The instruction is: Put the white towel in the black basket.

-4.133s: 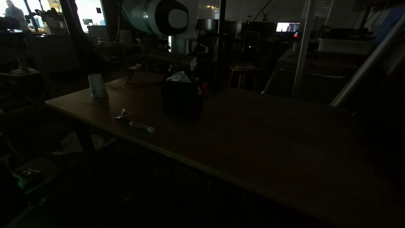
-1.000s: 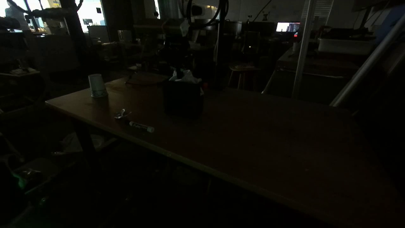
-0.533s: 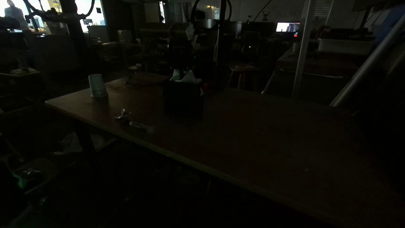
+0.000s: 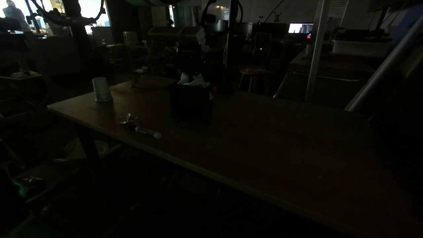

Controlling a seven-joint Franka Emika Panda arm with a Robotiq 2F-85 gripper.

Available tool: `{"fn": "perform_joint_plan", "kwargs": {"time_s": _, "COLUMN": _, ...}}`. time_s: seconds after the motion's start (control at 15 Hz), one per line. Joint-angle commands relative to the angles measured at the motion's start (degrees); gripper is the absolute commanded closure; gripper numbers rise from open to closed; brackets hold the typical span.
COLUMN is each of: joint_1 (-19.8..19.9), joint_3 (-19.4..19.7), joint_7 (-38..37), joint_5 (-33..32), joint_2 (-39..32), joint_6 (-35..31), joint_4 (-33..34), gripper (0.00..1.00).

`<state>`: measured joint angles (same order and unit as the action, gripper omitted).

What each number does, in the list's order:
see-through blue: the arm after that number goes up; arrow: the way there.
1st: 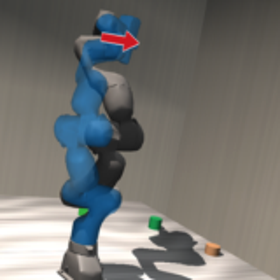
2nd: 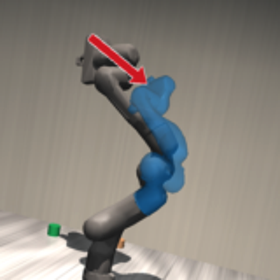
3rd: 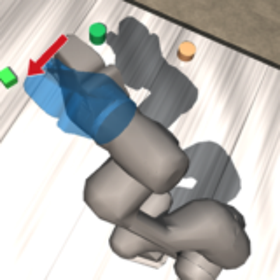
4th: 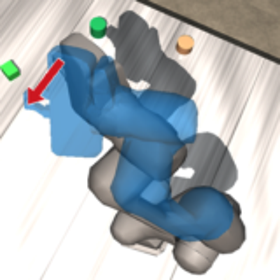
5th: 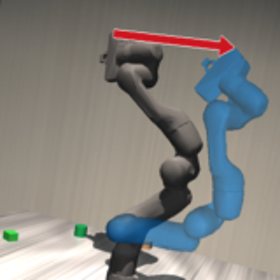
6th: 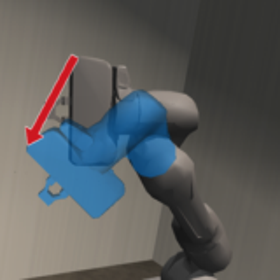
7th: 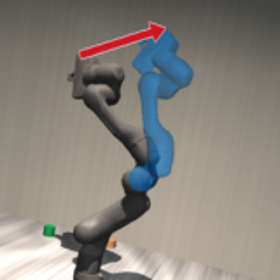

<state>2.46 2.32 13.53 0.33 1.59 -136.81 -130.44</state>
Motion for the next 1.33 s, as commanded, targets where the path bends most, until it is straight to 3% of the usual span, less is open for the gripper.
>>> {"fn": "perform_joint_plan", "kwargs": {"time_s": 0.0, "joint_1": -0.3, "joint_3": -0.1, "joint_7": 1.3, "joint_5": 0.6, "joint_2": -1.2, "joint_6": -0.6, "joint_4": 1.9, "gripper": 1.00}}
{"fn": "perform_joint_plan", "kwargs": {"time_s": 0.8, "joint_1": -1.6, "joint_3": -1.9, "joint_7": 1.7, "joint_5": -3.1, "joint_2": -8.3, "joint_6": 0.3, "joint_4": 3.6, "gripper": 1.00}}
{"fn": "perform_joint_plan", "kwargs": {"time_s": 1.27, "joint_1": -1.4, "joint_3": -3.2, "joint_7": 3.1, "joint_5": -0.9, "joint_2": -14.0, "joint_6": 0.9, "joint_4": 3.8, "gripper": 1.00}}
